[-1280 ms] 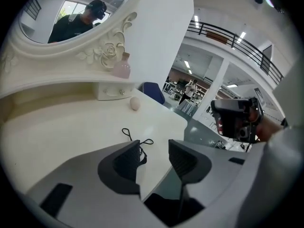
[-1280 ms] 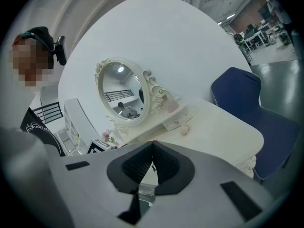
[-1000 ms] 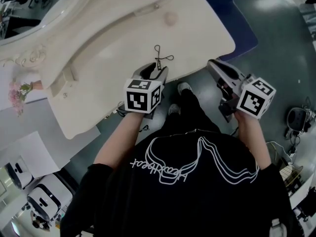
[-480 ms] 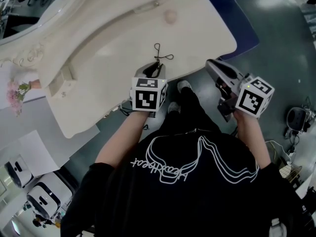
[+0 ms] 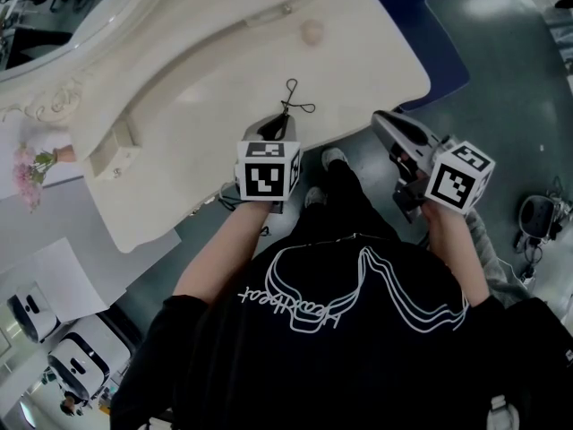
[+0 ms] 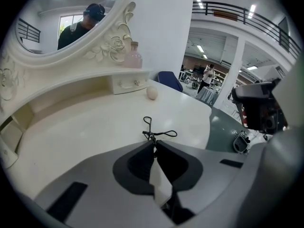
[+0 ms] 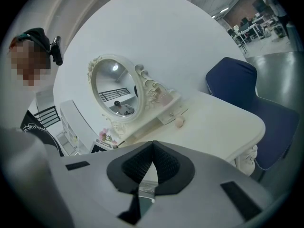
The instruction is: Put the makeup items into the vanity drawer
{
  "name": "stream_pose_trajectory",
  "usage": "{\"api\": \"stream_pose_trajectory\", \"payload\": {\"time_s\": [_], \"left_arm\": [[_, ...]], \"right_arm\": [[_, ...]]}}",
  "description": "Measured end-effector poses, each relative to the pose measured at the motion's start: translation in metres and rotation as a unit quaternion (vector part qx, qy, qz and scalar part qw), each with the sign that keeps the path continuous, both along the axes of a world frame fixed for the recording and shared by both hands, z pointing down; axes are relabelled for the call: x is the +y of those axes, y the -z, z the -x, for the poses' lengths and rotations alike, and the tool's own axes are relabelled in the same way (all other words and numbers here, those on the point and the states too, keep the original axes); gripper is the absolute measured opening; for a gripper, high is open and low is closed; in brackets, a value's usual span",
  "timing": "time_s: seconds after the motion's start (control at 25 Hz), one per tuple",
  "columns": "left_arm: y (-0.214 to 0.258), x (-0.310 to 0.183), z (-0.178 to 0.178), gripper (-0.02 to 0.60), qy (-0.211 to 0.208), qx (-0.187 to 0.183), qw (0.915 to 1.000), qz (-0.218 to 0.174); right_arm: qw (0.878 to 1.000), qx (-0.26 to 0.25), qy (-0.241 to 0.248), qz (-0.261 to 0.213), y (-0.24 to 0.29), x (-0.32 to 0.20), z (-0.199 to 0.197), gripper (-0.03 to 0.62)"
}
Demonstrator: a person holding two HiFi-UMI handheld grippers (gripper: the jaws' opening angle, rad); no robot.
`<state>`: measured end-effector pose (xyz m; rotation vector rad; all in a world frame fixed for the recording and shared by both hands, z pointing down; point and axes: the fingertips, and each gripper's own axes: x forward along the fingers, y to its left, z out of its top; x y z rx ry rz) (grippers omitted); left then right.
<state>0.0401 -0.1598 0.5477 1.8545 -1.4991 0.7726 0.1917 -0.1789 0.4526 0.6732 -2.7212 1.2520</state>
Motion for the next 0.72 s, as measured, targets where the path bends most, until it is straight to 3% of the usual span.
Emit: {"api": "stream_pose_trajectory", "payload": {"time_s": [0.72], "left_arm": [[0.068, 0.017, 0.025, 0.020, 0.008, 0.036, 0.9968, -0.071]], "right_arm": [[0.999, -0.003, 0.019, -0.037, 0.035, 0.024, 0.032, 0.005]]}}
